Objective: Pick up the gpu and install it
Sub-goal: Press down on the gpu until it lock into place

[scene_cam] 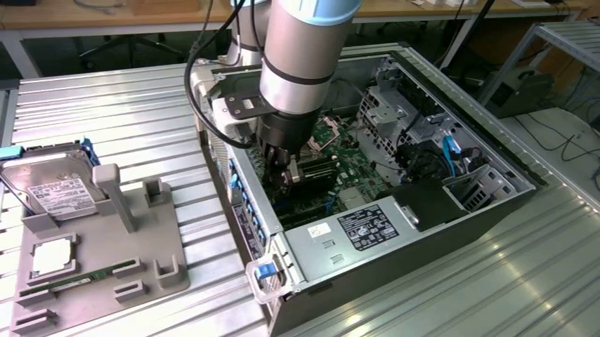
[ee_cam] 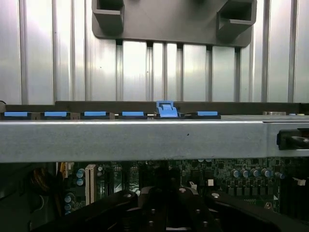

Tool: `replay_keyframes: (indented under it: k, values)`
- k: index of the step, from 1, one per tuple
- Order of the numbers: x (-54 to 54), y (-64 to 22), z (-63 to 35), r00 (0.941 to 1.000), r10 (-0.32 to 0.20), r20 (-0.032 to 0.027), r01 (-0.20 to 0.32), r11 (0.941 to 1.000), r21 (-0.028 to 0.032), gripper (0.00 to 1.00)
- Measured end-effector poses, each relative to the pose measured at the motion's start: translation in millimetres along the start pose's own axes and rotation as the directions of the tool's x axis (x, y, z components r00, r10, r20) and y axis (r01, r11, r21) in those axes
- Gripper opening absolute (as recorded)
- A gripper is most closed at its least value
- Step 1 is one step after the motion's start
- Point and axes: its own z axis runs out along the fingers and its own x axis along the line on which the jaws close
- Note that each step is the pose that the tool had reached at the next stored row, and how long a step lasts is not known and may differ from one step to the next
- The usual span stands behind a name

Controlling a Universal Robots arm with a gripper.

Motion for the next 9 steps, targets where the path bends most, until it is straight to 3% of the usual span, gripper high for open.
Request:
replay_keyframes:
  k: [9]
  values:
    - [-0.4, 0.3, -6.9, 1.0, 0.0, 0.0, 0.0, 1.0, 0.0, 0.11]
